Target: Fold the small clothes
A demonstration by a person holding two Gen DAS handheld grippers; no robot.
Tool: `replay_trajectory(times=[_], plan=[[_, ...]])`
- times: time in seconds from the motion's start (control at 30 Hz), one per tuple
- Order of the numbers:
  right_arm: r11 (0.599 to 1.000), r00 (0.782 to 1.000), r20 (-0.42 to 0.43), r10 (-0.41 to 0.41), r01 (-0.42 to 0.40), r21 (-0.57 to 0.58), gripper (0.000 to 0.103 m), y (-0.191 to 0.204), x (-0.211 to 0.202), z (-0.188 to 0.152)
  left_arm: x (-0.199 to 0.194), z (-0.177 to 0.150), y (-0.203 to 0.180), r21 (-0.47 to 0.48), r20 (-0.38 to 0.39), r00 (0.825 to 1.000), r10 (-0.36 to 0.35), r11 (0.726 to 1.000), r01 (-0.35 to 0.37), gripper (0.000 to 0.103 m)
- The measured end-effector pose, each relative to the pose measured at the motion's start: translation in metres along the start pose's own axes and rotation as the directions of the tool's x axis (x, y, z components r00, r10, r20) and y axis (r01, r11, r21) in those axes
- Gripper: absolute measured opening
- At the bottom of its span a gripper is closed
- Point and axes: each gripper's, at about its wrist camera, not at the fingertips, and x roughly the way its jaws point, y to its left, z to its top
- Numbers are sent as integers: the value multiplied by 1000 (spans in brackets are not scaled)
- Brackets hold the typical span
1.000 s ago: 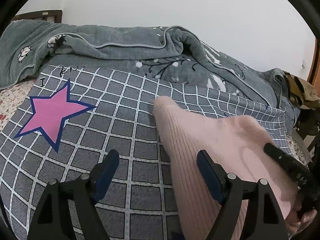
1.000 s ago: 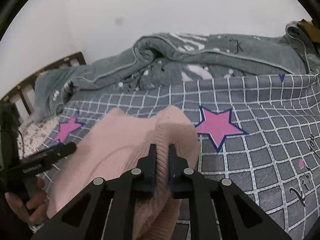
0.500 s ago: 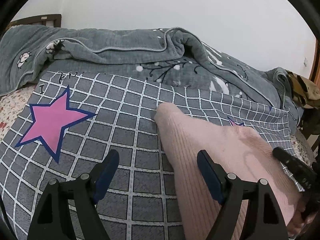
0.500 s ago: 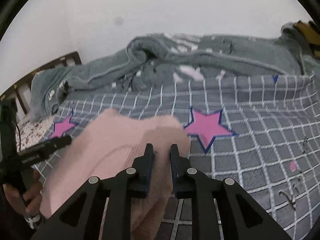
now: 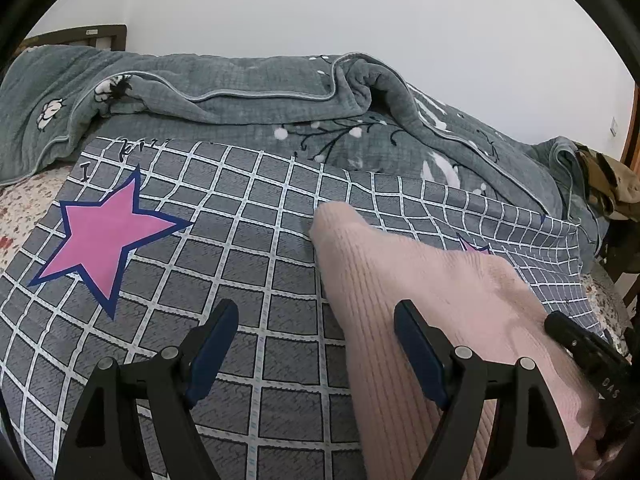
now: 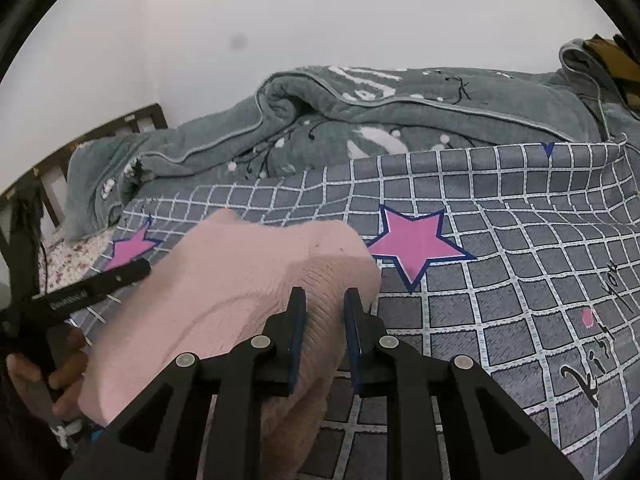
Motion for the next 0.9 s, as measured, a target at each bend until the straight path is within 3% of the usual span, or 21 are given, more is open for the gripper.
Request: replay_trajectory(times=[0.33, 0.5, 0.67, 0.9], plan=[[999, 1000, 0, -10, 10, -37, 19, 9, -3, -5, -5, -3, -1, 12, 5, 1000, -5, 1000, 5, 79], [1000, 999, 29, 20, -21, 5, 19, 5, -16, -3, -12, -8, -4, 34, 9, 1000, -6, 999, 6, 79], [998, 998, 34, 47, -46, -37, 24, 18, -26, -8, -22, -15, -3, 45, 12, 1000, -14, 999, 14, 79], [995, 1000, 31, 4, -1, -101, 24, 32, -27, -25, -36, -24, -7, 67, 14, 1000, -27, 997, 26, 79]])
